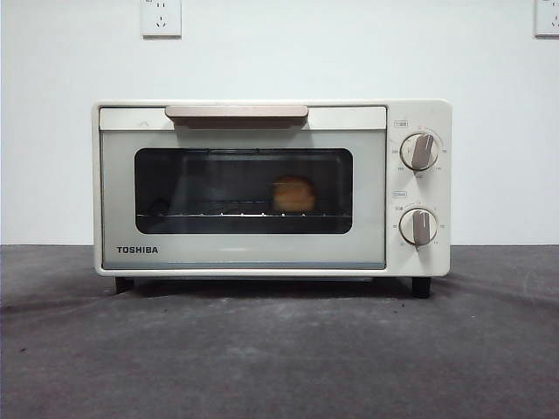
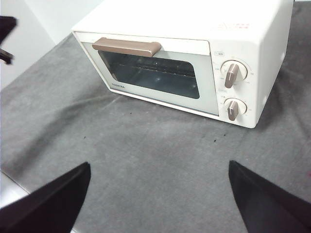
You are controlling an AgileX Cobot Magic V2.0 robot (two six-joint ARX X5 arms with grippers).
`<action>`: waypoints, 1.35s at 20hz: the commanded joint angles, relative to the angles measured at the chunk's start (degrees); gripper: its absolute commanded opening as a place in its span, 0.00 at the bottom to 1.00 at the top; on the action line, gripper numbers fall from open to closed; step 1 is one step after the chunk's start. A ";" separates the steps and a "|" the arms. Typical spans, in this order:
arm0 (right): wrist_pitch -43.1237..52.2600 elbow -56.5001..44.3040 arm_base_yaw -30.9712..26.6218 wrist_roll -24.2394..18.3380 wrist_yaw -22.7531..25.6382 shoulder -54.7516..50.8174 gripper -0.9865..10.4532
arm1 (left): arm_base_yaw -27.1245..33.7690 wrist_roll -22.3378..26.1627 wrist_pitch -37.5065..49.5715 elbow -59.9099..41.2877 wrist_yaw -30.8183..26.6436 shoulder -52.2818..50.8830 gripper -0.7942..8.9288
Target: The left arm flap open the oven, the right arm pick bread and place it into oven, the left arm flap close the oven
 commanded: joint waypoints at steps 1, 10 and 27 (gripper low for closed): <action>0.57 1.05 0.33 -3.34 -0.07 0.17 0.48 | -0.11 10.51 -5.81 0.87 -1.57 -5.90 0.10; 0.57 1.05 0.33 -8.98 0.00 0.17 0.48 | -0.11 30.16 -33.16 0.87 -10.36 -22.47 0.10; 0.52 1.05 0.31 -8.85 0.02 0.17 0.31 | -0.11 41.11 -46.56 0.87 -13.81 -26.86 0.10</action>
